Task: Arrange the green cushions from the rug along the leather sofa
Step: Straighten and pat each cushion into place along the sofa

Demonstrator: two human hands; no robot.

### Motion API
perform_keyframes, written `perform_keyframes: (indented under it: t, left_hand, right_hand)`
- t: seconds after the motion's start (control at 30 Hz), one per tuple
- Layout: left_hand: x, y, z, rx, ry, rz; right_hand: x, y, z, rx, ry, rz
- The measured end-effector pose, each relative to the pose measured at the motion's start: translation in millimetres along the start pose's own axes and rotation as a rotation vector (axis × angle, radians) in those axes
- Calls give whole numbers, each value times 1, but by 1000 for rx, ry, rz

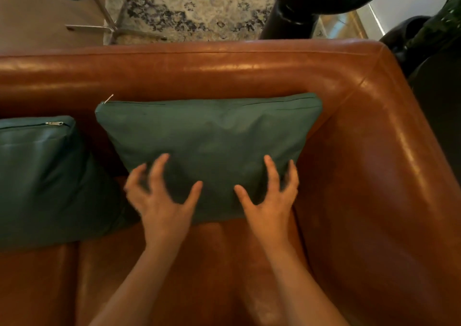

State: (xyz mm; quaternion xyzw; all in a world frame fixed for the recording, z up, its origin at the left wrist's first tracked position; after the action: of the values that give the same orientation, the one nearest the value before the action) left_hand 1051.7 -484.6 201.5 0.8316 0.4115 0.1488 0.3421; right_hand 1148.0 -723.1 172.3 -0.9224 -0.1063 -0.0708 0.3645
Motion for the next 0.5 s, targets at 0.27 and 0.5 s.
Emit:
perform_keyframes:
  t: [0.27,0.5]
  left_hand:
    - [13,-59,18,-267,-193,-318]
    - [-21,-131,32,-444,-235,-764]
  right_hand:
    - [3,38,26,261,-91,217]
    - [-30,111,29,527,-26,738]
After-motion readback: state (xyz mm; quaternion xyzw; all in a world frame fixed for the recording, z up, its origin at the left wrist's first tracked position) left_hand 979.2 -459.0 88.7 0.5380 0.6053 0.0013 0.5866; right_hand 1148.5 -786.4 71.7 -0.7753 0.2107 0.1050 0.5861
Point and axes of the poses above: each hand's wrist, its own x-axis towards the middle knuckle, its own z-axis out of the palm, y = z × x, the point moved 7 cm from there along x, towards the middle knuckle, and after that the axes turned 8 degrees about -z, right-handed, at the moved point
